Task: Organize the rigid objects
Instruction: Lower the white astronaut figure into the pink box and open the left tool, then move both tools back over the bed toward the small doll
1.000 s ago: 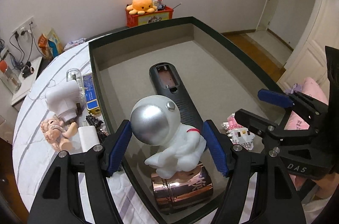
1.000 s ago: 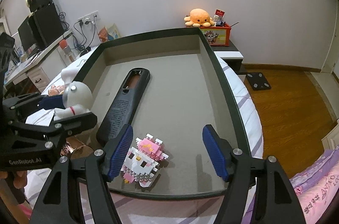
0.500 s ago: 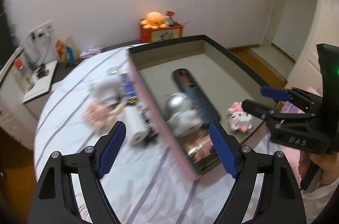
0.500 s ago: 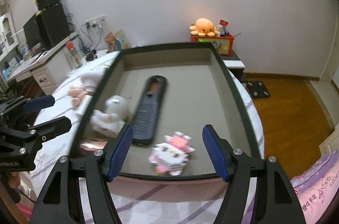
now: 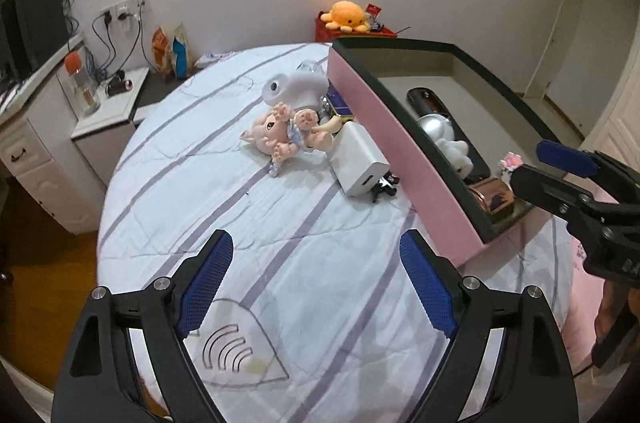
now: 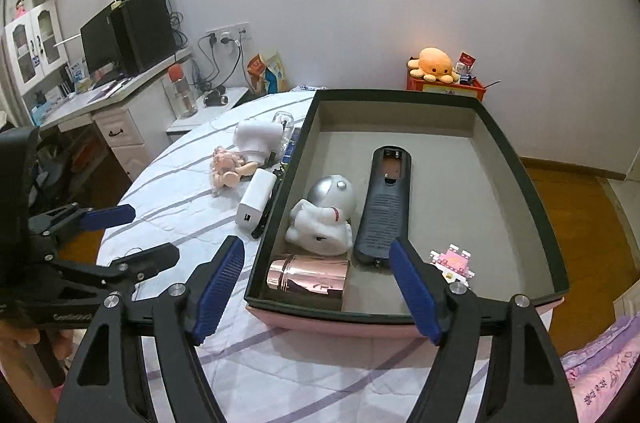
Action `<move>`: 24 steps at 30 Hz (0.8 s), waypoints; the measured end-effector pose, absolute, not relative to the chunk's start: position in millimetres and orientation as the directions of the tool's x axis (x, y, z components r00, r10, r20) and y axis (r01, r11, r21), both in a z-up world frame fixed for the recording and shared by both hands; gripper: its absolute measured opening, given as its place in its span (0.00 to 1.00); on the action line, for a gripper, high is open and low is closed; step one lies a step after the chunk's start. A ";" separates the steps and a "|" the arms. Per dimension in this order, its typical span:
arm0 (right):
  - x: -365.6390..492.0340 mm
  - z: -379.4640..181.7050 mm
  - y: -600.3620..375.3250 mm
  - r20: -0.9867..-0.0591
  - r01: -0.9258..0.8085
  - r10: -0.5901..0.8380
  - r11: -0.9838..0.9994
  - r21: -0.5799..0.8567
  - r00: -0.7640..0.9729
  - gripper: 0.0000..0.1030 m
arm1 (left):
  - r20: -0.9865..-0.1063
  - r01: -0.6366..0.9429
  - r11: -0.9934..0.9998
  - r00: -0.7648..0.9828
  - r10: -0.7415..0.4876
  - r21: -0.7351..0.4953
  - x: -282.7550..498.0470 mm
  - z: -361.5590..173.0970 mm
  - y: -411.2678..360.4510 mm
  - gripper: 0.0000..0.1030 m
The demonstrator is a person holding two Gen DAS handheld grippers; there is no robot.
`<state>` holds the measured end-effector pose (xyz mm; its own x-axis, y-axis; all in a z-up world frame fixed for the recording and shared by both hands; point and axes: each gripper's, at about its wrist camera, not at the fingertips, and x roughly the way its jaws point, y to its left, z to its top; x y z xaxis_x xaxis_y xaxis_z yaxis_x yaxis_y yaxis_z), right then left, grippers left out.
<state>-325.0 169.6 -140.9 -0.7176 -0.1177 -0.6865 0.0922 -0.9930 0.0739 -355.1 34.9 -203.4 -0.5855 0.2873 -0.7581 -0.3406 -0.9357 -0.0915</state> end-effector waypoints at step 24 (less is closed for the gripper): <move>-352.1 -155.0 213.7 -0.692 0.056 -0.098 -0.995 0.083 -0.715 0.74 | -0.810 -0.275 -0.956 -0.535 0.240 -0.101 -432.2 -241.4 78.8 0.83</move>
